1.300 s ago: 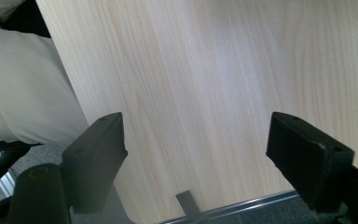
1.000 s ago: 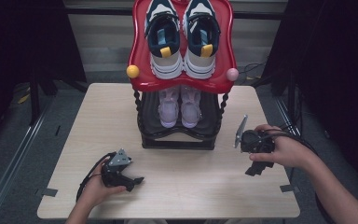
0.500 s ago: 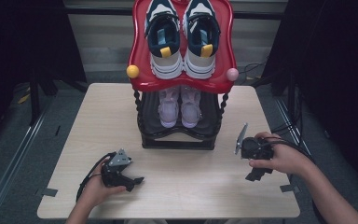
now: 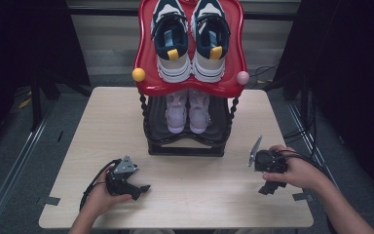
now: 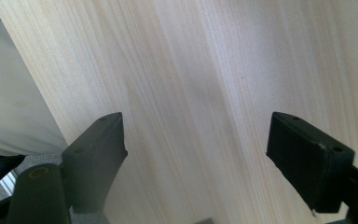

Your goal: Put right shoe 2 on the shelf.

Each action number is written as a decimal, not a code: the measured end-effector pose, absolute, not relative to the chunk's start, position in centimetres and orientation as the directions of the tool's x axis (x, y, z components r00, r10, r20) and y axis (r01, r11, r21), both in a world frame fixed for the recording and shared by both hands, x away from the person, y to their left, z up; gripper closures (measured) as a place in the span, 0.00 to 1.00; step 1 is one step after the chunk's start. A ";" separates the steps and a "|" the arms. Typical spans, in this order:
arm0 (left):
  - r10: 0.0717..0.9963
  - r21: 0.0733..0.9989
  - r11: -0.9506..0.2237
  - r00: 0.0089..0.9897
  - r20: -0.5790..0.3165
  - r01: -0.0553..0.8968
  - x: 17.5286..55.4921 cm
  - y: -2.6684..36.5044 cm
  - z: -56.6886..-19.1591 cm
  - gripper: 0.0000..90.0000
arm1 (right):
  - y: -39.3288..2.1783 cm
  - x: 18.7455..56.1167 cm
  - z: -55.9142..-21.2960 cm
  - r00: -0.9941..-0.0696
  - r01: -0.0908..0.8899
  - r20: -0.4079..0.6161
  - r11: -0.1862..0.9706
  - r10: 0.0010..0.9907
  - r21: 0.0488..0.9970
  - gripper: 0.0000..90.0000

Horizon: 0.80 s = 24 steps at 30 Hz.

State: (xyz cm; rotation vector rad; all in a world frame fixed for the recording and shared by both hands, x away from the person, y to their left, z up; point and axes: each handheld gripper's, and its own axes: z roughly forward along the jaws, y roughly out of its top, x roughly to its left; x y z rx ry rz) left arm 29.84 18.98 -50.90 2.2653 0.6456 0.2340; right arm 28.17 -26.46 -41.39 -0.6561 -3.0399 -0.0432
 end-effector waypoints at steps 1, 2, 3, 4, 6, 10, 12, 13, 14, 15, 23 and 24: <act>0.514 0.714 -0.592 0.857 -0.024 0.375 29.9 19.0 -50.9 0.09 | -26.5 28.1 -41.6 -0.910 0.413 0.043 0.910 0.412 0.025 0.21; 0.515 0.714 -0.591 0.857 -0.025 0.376 29.9 19.0 -50.9 0.09 | -26.5 28.1 -41.8 -0.908 0.418 0.047 0.908 0.416 0.027 0.21; 0.515 0.714 -0.591 0.857 -0.026 0.377 29.9 19.0 -50.9 0.09 | -26.5 28.0 -42.0 -0.907 0.420 0.048 0.907 0.419 0.031 0.21; 0.515 0.714 -0.590 0.857 -0.026 0.377 29.9 19.0 -50.9 0.09 | -26.6 28.1 -42.2 -0.913 0.408 0.046 0.913 0.406 0.034 0.21; 0.515 0.714 -0.591 0.857 -0.025 0.376 29.9 19.0 -50.9 0.09 | -26.7 28.0 -42.6 -0.908 0.418 0.050 0.908 0.415 0.043 0.21; 0.515 0.714 -0.591 0.857 -0.025 0.376 29.9 19.0 -50.9 0.09 | -26.8 27.8 -43.2 -0.898 0.438 0.057 0.897 0.436 0.052 0.21; 0.515 0.714 -0.591 0.857 -0.025 0.376 29.9 19.0 -50.9 0.09 | -27.0 27.8 -43.6 -0.904 0.427 0.056 0.902 0.424 0.071 0.21; 0.515 0.713 -0.592 0.857 -0.024 0.375 29.9 19.0 -50.9 0.09 | -26.9 27.7 -43.7 -0.893 0.449 0.065 0.891 0.445 0.068 0.20; 0.515 0.714 -0.591 0.857 -0.025 0.376 29.9 19.0 -50.9 0.09 | -27.1 27.8 -43.9 -0.902 0.431 0.055 0.899 0.428 0.077 0.20; 0.515 0.714 -0.592 0.857 -0.024 0.375 29.9 19.0 -50.9 0.09 | -27.0 27.6 -44.0 -0.894 0.448 0.059 0.891 0.445 0.076 0.20; 0.515 0.714 -0.590 0.857 -0.026 0.377 29.9 19.0 -50.9 0.09 | -27.5 27.4 -45.1 -0.881 0.473 0.058 0.871 0.470 0.135 0.20; 0.515 0.714 -0.591 0.857 -0.025 0.376 29.9 19.0 -50.9 0.09 | -27.4 27.2 -45.2 -0.872 0.489 0.067 0.861 0.484 0.139 0.20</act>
